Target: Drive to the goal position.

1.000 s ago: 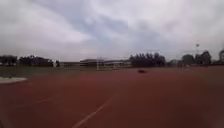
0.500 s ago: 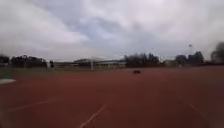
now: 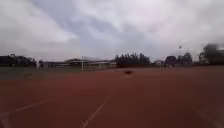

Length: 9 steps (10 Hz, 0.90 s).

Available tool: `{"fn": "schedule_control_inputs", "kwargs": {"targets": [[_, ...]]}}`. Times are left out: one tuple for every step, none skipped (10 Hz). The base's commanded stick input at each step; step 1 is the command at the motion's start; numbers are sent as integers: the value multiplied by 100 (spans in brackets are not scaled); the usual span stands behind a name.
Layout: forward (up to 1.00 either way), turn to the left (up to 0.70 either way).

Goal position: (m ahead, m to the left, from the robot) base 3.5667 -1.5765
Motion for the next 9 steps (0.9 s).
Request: {"fn": "schedule_control_inputs", "kwargs": {"targets": [[70, 0], [70, 0], [70, 0], [70, 0], [70, 0], [70, -5], [70, -16], [70, -26], [70, -34]]}}
